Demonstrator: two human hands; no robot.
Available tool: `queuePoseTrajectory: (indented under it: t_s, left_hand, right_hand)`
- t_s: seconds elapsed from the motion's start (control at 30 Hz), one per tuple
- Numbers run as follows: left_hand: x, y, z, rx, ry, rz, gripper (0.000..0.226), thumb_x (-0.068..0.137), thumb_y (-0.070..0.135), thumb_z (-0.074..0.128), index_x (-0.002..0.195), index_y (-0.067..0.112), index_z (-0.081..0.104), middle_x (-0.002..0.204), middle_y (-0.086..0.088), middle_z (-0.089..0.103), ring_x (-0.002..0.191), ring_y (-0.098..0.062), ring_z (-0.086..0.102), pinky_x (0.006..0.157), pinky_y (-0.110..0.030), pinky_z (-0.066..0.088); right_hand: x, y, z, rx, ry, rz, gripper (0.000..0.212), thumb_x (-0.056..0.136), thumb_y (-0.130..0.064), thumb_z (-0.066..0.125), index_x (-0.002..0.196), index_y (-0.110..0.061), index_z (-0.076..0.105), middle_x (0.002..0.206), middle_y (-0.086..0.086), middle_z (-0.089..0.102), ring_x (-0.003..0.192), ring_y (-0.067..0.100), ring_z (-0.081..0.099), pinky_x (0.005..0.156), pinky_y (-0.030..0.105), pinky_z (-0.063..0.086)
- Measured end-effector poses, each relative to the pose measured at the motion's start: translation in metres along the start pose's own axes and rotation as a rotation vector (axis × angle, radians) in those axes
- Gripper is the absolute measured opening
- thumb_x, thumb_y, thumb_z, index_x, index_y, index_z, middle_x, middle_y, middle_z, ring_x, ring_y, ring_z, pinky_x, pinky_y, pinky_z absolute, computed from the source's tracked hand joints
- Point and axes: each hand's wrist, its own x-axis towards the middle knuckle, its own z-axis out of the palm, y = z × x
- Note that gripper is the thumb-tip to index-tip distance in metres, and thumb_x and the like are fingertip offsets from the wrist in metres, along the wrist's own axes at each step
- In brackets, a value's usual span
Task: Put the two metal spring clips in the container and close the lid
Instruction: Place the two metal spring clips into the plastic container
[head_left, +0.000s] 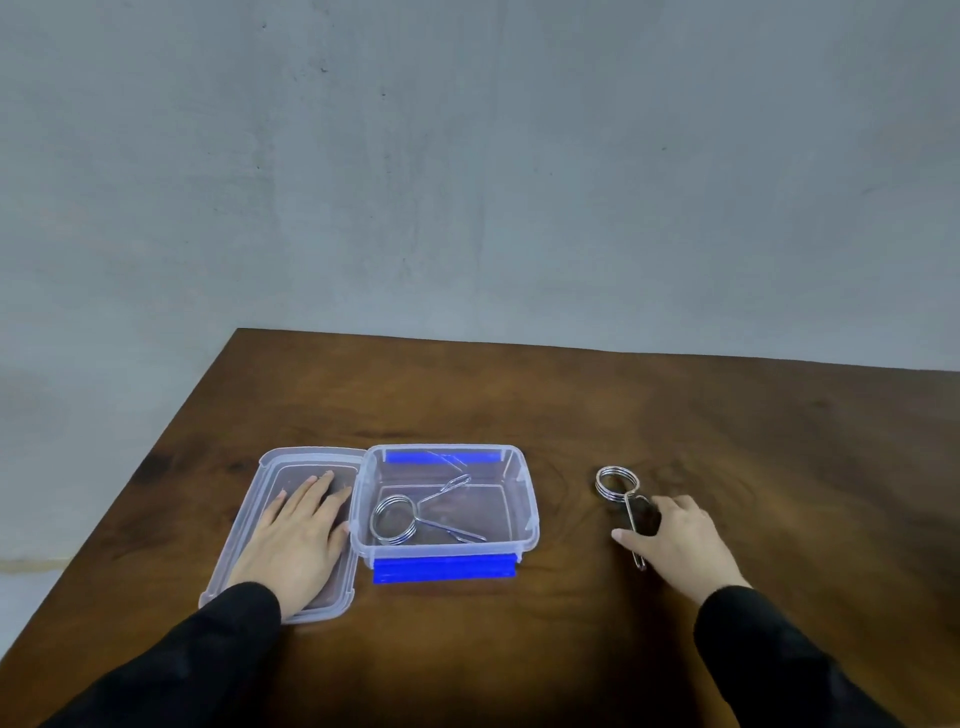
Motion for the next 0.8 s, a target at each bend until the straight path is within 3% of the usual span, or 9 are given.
queuePoseTrajectory:
  t_s: [0.3,0.5,0.8]
  left_hand:
    - [0.0,0.0,0.0,0.02,-0.021,-0.015,0.053,0.103,0.044,0.031,0.153,0.029,0.029,0.164,0.002,0.024,0.149,-0.017,0.02,0.122,-0.041,0.013]
    - [-0.001,0.001,0.001,0.017,-0.003,-0.02,0.05,0.103,0.043,0.029,0.151,0.03,0.034,0.163,0.002,0.027,0.149,-0.018,0.022,0.122,-0.04,0.015]
    - [-0.003,0.002,-0.003,-0.022,0.001,-0.022,0.05,0.104,0.043,0.029,0.152,0.031,0.032,0.163,0.003,0.026,0.149,-0.017,0.021,0.122,-0.04,0.012]
  right_hand:
    - [-0.006,-0.015,0.024,0.076,0.13,-0.032,0.068,0.08,-0.052,0.075,0.137,-0.019,0.059,0.127,0.005,0.059,0.119,0.027,0.049,0.1,0.044,0.043]
    - [-0.003,-0.029,0.032,0.126,0.116,-0.078,0.06,0.084,-0.04,0.076,0.136,-0.016,0.06,0.122,0.007,0.059,0.118,0.028,0.049,0.103,0.044,0.042]
    - [0.009,-0.028,0.027,0.198,0.063,-0.068,0.05,0.085,-0.041,0.075,0.129,-0.021,0.065,0.115,-0.001,0.061,0.113,0.023,0.055,0.101,0.047,0.046]
